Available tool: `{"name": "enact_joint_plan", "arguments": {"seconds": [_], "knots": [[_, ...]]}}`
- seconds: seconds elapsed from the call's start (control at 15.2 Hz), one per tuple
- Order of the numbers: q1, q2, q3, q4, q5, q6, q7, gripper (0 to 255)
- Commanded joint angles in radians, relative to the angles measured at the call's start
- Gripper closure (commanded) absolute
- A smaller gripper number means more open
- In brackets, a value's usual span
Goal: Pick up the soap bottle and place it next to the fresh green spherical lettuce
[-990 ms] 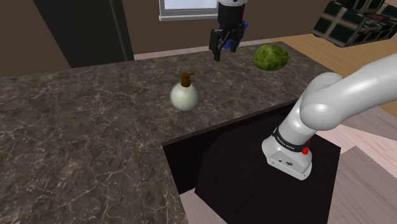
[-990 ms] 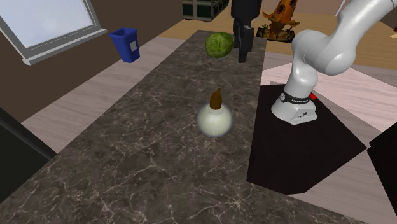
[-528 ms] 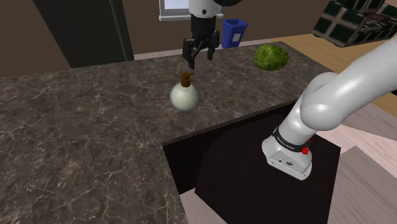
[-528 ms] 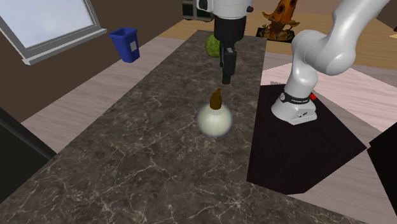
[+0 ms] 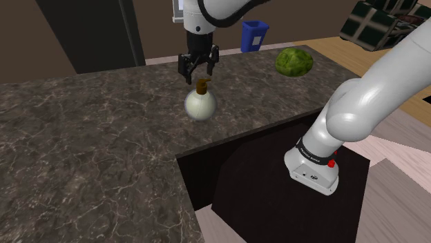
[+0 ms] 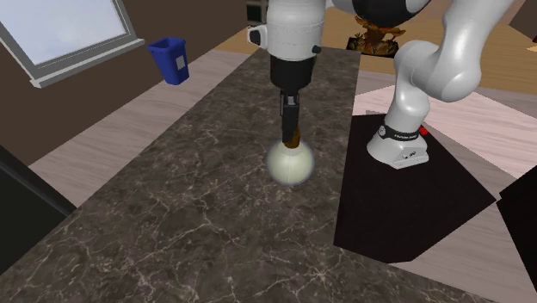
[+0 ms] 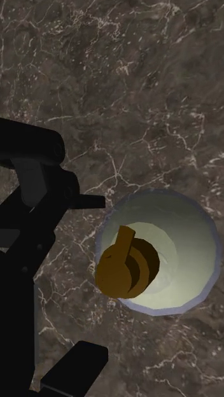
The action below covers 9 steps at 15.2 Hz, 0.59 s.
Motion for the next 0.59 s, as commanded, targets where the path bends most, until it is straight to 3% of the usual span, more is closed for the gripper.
{"name": "enact_joint_plan", "arguments": {"seconds": [0.0, 0.2, 0.53], "knots": [[-0.001, 0.012, 0.002, -0.014, -0.003, 0.026, 0.002, 0], [-0.001, 0.029, 0.005, -0.046, -0.007, 0.075, 0.006, 0], [-0.001, 0.029, 0.005, -0.046, -0.007, 0.075, 0.006, 0]]}}
